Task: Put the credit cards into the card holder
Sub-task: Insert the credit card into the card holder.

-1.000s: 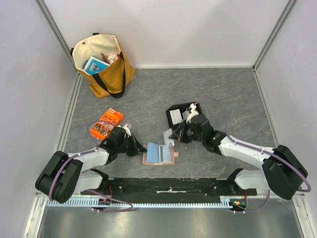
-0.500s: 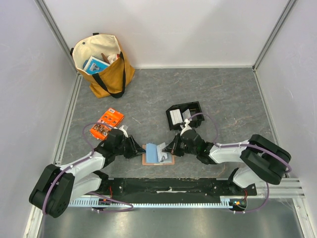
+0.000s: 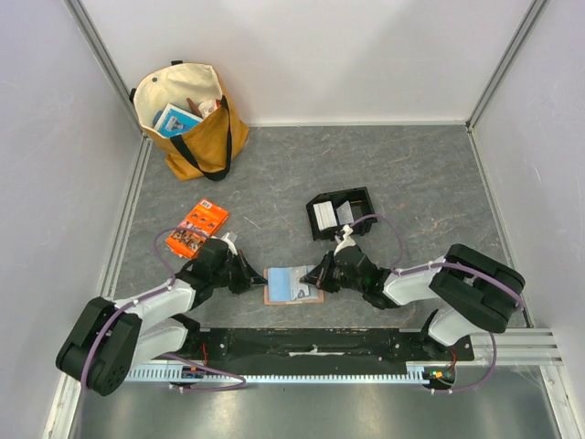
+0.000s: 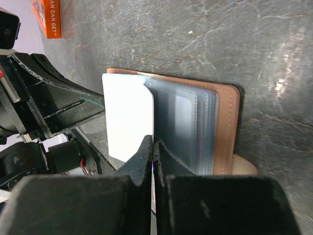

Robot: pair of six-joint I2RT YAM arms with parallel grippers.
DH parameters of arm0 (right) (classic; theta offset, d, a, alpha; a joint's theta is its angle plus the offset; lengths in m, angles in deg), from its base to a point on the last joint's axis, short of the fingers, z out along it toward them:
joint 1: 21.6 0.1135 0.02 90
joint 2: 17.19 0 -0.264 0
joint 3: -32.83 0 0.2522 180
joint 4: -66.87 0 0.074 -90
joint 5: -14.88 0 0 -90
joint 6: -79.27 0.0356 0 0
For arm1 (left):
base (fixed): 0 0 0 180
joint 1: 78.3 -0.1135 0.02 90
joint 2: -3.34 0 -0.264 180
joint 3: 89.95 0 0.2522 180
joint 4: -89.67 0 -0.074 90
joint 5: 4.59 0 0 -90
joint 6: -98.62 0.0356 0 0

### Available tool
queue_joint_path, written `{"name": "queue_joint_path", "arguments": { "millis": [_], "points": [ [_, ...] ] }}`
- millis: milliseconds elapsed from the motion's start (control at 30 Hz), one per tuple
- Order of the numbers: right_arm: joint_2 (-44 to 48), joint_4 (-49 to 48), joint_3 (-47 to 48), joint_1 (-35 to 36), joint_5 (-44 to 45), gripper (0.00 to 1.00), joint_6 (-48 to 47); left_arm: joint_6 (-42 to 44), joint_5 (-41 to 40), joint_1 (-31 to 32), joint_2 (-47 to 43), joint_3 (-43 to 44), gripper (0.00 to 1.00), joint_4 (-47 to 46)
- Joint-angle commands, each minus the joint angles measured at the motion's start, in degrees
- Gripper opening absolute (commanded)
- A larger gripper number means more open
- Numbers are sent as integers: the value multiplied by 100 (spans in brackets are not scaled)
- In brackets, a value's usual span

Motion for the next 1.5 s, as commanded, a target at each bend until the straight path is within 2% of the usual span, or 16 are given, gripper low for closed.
{"name": "queue_joint_path", "arguments": {
  "millis": [0, 133, 267, 433, 567, 767, 900, 967, 1100, 1233, 1467],
  "points": [
    [-378, -479, -100, 38, 79, 0, 37, 140, -50, 17, 229, -201, 2, 63],
    [-625, -761, -82, 38, -97, 0, 89, 184, -6, 17, 335, -184, 2, -25],
    [-608, -630, -73, 38, -53, 0, 124, 193, -14, 25, 370, -175, 2, -60],
    [-652, -367, -12, 38, -194, 0, 159, 140, -50, 17, 335, -184, 2, -87],
    [-695, 275, 269, 178, -290, 0, 151, 88, -93, 26, 256, -193, 2, -87],
    [-1222, 530, 699, 311, -492, 0, 125, 44, -85, 17, 177, -219, 2, -166],
    [-873, 924, 744, 320, -134, 16, -24, 35, -120, 8, 72, -228, 2, -105],
    [-408, 1467, 796, 320, 235, 28, -226, 35, -120, 17, 54, -219, 2, -78],
    [209, 2462, 1007, 311, 983, 43, -569, 35, -129, 17, 89, -184, 2, -78],
    [412, 2430, 1008, 320, 993, 47, -710, 61, -102, 25, 98, -166, 2, -78],
    [-88, 1876, 1192, 328, 387, 47, -790, 61, -23, 17, 72, -175, 2, -139]
  ]
}}
